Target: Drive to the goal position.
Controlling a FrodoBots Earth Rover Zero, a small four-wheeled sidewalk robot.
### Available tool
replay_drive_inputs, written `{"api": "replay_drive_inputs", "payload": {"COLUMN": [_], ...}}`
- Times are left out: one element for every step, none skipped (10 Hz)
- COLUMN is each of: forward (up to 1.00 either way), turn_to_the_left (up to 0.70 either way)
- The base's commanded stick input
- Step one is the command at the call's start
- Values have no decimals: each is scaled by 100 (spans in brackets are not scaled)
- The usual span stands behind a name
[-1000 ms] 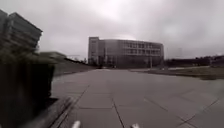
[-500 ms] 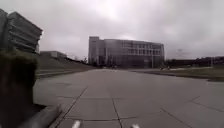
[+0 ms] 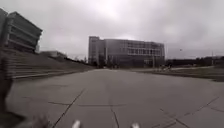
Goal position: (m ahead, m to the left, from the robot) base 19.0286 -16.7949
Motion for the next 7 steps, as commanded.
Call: {"api": "replay_drive_inputs", "payload": {"forward": [70, 70, 70, 70, 70, 70, 70], "turn_to_the_left": [0, 0, 0, 0, 0, 0, 0]}}
